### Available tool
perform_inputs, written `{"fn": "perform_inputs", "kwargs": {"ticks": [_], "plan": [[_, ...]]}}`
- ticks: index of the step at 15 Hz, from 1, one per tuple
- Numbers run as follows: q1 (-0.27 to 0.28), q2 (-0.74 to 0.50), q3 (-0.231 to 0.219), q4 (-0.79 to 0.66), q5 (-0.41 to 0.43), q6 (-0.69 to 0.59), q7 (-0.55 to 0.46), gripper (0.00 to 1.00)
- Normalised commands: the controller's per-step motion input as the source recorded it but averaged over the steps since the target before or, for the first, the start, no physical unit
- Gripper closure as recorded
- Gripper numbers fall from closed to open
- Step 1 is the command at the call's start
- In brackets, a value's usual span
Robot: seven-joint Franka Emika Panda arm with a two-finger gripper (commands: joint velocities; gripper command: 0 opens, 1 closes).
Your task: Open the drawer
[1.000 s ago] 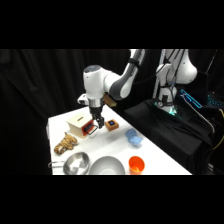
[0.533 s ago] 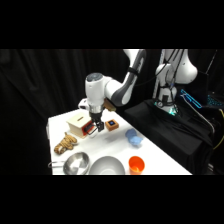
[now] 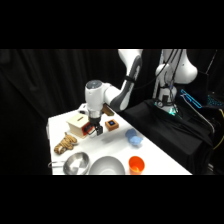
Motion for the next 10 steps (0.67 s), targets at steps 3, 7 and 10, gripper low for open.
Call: {"fn": "perform_inputs", "kwargs": {"ticks": [3,7,10], "plan": [[0.05,0.19,-0.098,0.18,-0.002,0.17,-0.03,0.0],[0.032,0.17,-0.085,0.17,0.022,0.14,-0.07,0.0],[0.01,0.14,-0.025,0.14,0.074,0.12,-0.12,0.0]]}}
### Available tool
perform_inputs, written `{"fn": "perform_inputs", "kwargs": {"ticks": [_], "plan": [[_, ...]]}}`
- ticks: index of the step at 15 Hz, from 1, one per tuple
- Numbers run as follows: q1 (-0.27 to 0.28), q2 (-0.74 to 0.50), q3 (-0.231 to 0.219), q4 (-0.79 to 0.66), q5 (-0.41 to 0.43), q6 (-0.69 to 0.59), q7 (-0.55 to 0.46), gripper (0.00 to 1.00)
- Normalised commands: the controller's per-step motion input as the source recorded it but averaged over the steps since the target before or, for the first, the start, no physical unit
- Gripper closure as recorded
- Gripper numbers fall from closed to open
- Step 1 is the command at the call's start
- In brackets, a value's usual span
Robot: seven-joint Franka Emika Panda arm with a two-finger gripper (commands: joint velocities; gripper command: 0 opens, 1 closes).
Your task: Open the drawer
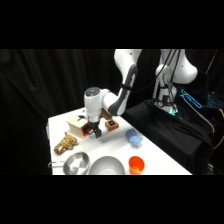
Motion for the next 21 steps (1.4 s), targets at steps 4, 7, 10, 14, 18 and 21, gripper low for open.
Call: {"fn": "perform_inputs", "kwargs": {"ticks": [4,7,10,14,18,21], "plan": [[0.029,0.12,-0.023,0.13,0.076,0.12,-0.12,0.0],[0.056,0.08,-0.032,0.09,0.073,0.09,-0.11,0.0],[0.091,0.01,-0.023,0.02,0.069,0.08,-0.08,0.0],[0.142,-0.03,-0.021,-0.04,0.051,0.09,-0.01,0.0],[0.17,-0.05,-0.024,-0.08,0.025,0.1,0.06,0.0],[0.165,-0.07,-0.001,-0.13,0.02,0.11,0.09,0.0]]}}
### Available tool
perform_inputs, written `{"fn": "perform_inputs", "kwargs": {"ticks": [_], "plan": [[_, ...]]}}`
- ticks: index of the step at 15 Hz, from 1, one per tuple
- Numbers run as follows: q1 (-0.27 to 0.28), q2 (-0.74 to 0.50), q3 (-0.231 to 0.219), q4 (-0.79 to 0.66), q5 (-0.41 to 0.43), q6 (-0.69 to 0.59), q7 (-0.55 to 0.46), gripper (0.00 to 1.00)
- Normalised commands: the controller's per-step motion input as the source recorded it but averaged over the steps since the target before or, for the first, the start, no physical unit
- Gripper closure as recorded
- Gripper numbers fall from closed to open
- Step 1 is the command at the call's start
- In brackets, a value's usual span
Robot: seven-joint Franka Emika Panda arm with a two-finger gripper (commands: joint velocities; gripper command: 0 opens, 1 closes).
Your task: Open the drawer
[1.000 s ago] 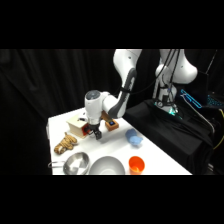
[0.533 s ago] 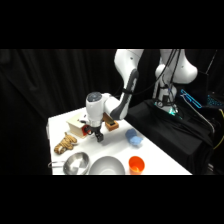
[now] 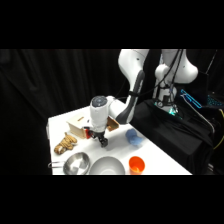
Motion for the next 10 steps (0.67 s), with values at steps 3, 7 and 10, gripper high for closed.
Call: {"fn": "perform_inputs", "kwargs": {"ticks": [3,7,10], "plan": [[0.159,-0.08,0.029,-0.17,0.021,0.14,0.1,0.0],[0.152,-0.13,0.056,-0.24,0.021,0.16,0.11,0.0],[0.181,-0.18,0.053,-0.32,0.001,0.19,0.16,0.0]]}}
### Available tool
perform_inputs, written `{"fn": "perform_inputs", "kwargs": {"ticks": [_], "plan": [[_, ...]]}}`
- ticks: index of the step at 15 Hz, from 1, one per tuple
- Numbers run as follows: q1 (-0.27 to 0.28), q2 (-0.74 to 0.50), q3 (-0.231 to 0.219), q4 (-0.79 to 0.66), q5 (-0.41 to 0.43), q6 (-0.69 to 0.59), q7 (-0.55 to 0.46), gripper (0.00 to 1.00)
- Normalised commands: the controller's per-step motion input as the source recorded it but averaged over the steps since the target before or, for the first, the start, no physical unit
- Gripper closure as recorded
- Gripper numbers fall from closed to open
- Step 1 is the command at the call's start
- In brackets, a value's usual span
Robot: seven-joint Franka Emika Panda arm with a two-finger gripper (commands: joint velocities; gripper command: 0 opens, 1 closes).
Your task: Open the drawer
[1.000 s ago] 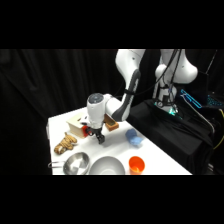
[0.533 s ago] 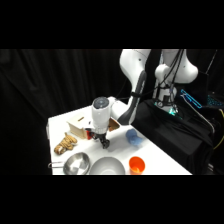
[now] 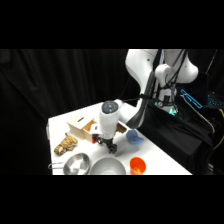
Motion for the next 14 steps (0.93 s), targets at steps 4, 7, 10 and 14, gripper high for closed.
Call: {"fn": "perform_inputs", "kwargs": {"ticks": [4,7,10,14], "plan": [[0.193,-0.19,0.031,-0.33,-0.021,0.19,0.19,0.0],[0.123,-0.19,0.029,-0.24,0.012,0.09,0.14,0.0],[-0.048,-0.35,0.097,-0.17,0.124,-0.24,-0.02,0.0],[-0.254,-0.57,0.224,-0.14,0.236,-0.51,-0.26,0.0]]}}
